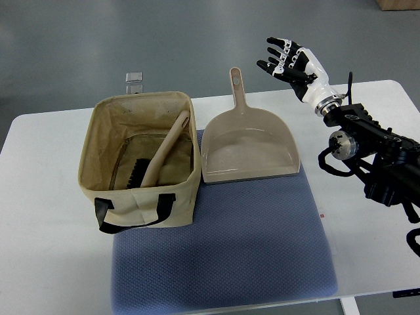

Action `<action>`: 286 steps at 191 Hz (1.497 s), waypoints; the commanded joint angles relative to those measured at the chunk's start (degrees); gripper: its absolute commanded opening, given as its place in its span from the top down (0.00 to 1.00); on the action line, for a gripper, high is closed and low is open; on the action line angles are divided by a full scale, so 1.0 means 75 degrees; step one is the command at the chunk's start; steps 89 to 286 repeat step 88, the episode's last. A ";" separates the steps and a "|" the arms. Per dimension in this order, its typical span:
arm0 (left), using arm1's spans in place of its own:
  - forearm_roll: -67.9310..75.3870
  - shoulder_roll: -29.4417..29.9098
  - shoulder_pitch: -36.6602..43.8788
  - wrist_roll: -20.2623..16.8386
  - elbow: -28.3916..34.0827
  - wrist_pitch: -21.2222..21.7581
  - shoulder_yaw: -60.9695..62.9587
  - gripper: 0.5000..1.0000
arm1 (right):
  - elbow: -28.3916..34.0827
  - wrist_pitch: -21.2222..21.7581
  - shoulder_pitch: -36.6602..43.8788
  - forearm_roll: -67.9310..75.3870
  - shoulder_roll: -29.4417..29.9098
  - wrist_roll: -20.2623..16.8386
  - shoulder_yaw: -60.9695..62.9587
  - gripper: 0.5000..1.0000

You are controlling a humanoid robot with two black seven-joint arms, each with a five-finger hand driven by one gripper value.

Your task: Put pink broom in yellow bag with right hand

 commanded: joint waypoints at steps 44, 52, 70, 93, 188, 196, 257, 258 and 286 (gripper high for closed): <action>0.0000 0.0000 -0.0001 0.0000 0.0000 0.0000 -0.0004 0.00 | -0.0223 -0.0071 -0.0303 0.0026 0.0232 -0.0005 0.0900 0.14; 0.0000 0.0000 -0.0001 0.0000 0.0000 0.0000 -0.0004 0.00 | -0.0223 -0.0071 -0.0326 0.0026 0.0220 0.0006 0.0900 0.14; 0.0000 0.0000 -0.0001 0.0000 0.0000 0.0000 0.0008 0.00 | -0.0247 -0.0141 -0.0432 0.0014 0.0220 0.0065 0.0900 0.14; 0.0000 0.0000 -0.0001 0.0000 0.0000 0.0000 -0.0004 0.00 | -0.0235 -0.0258 -0.0479 0.0026 0.0243 0.0100 0.0911 0.14; 0.0000 0.0000 -0.0001 0.0000 0.0000 0.0000 -0.0004 0.00 | -0.0235 -0.0258 -0.0479 0.0026 0.0243 0.0100 0.0911 0.14; 0.0000 0.0000 -0.0001 0.0000 0.0000 0.0000 -0.0004 0.00 | -0.0235 -0.0258 -0.0479 0.0026 0.0243 0.0100 0.0911 0.14; 0.0000 0.0000 -0.0001 0.0000 0.0000 0.0000 -0.0004 0.00 | -0.0235 -0.0258 -0.0479 0.0026 0.0243 0.0100 0.0911 0.14; 0.0000 0.0000 -0.0001 0.0000 0.0000 0.0000 -0.0004 0.00 | -0.0235 -0.0258 -0.0479 0.0026 0.0243 0.0100 0.0911 0.14; 0.0000 0.0000 -0.0001 0.0000 0.0000 0.0000 -0.0004 0.00 | -0.0235 -0.0258 -0.0479 0.0026 0.0243 0.0100 0.0911 0.14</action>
